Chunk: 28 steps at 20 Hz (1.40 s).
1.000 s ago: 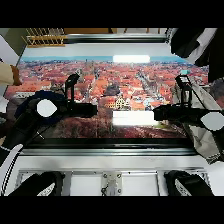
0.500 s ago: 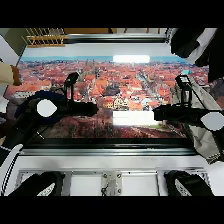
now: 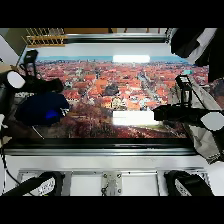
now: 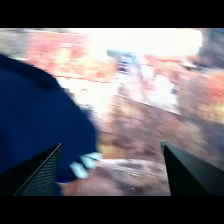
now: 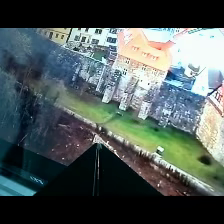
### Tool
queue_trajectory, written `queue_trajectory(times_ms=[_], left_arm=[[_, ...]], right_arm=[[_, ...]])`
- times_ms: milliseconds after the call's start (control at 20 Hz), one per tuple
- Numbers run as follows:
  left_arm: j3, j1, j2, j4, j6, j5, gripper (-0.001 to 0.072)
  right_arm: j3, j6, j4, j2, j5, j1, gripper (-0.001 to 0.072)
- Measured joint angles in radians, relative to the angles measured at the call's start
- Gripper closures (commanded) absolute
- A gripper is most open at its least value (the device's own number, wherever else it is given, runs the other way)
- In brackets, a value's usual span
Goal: Fold the clothes and pants, and hang the long-sleeved shirts on hangers.
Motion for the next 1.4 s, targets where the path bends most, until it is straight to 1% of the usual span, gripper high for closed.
queue_trajectory(times_ms=[100, 200, 400, 450, 500, 550, 650, 800, 950, 1150, 1200, 1250, 1300, 1400], left_arm=[[0.063, 0.088, -0.076, 0.018, 0.019, -0.013, 0.0019], [0.116, 0.151, -0.158, 0.029, 0.058, -0.024, 0.0019], [0.163, 0.2, -0.29, 0.035, 0.113, -0.061, 0.0021], [0.168, 0.2, -0.315, 0.035, 0.118, -0.079, 0.0134], [0.172, 0.196, -0.338, 0.035, 0.123, -0.098, 0.046], [0.174, 0.188, -0.355, 0.035, 0.123, -0.115, 0.0693], [0.176, 0.163, -0.368, 0.017, 0.123, -0.137, 0.0691], [0.177, 0.08, -0.337, -0.085, 0.14, -0.16, 0.0691], [0.178, -0.066, -0.27, -0.207, 0.169, -0.207, 0.0691], [0.164, -0.326, -0.182, -0.28, 0.191, -0.245, 0.069], [0.156, -0.39, -0.168, -0.285, 0.192, -0.241, 0.0546], [0.149, -0.452, -0.158, -0.285, 0.194, -0.228, 0.0122], [0.146, -0.5, -0.15, -0.274, 0.192, -0.212, 0.002], [0.143, -0.555, -0.142, -0.22, 0.14, -0.167, 0.002]], right_arm=[[0.0, 0.0, 0.0, 0.0, 0.0, 0.0, 0.0708], [0.0, 0.0, 0.0, 0.0, 0.0, 0.0, 0.0708], [0.0, 0.0, 0.0, 0.0, 0.0, 0.0, 0.0708], [0.0, 0.0, 0.0, 0.0, 0.0, 0.0, 0.0708], [0.0, 0.0, 0.0, 0.0, 0.0, 0.0, 0.0708], [0.0, 0.0, 0.0, 0.0, 0.0, 0.0, 0.0708], [0.0, 0.0, 0.0, 0.0, 0.0, 0.0, 0.0707], [0.0, 0.0, 0.0, 0.0, 0.0, 0.0, 0.0708], [0.0, 0.0, 0.003, 0.0, 0.0, 0.0, 0.0708], [0.0, 0.0, 0.024, 0.0, -0.008, 0.0, 0.0708], [0.0, 0.0, 0.03, 0.0, -0.01, 0.0, 0.0708], [0.0, 0.0, 0.031, 0.0, -0.013, 0.0, 0.0708], [0.0, 0.0, 0.034, 0.0, -0.016, 0.0, 0.0708], [0.0, 0.0, 0.035, 0.0, -0.02, 0.0, 0.0708]])
